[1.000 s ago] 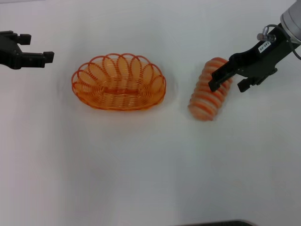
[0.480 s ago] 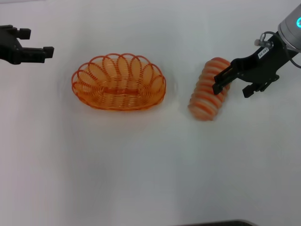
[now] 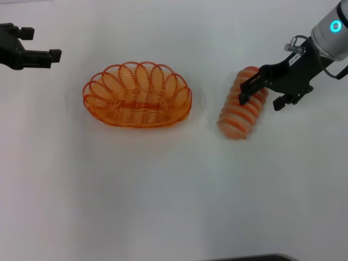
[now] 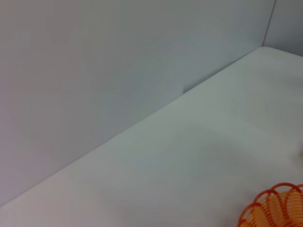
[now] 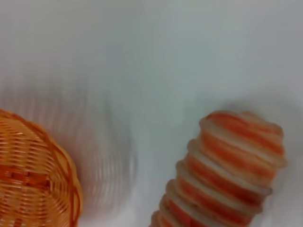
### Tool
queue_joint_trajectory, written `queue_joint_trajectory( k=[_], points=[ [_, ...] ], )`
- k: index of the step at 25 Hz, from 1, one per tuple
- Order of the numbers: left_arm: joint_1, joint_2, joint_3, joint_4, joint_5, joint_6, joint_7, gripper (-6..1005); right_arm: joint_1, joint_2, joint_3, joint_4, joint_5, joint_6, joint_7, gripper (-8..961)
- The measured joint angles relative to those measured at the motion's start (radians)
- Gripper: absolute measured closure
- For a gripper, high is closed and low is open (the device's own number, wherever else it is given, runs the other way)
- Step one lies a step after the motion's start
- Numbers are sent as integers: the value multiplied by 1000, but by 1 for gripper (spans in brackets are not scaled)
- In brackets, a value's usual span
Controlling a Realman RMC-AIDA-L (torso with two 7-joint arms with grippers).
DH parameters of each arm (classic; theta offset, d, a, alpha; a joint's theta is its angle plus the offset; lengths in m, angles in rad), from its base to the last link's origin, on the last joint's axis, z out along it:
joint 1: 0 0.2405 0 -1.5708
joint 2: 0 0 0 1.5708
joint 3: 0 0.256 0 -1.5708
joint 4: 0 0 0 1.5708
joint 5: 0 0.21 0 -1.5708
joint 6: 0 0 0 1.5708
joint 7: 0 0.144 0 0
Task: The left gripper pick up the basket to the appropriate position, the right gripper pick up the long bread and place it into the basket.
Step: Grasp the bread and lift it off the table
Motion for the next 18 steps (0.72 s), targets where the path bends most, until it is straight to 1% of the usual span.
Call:
queue_joint_trajectory(
  k=[7,18],
  points=[
    [1,-1,12,6,1,-10,3,129,27,0,19,35,1,37,2,28],
    [2,0,12,6,1,-10,11,130,34,-8,40,94,2,86,3,28]
  ],
)
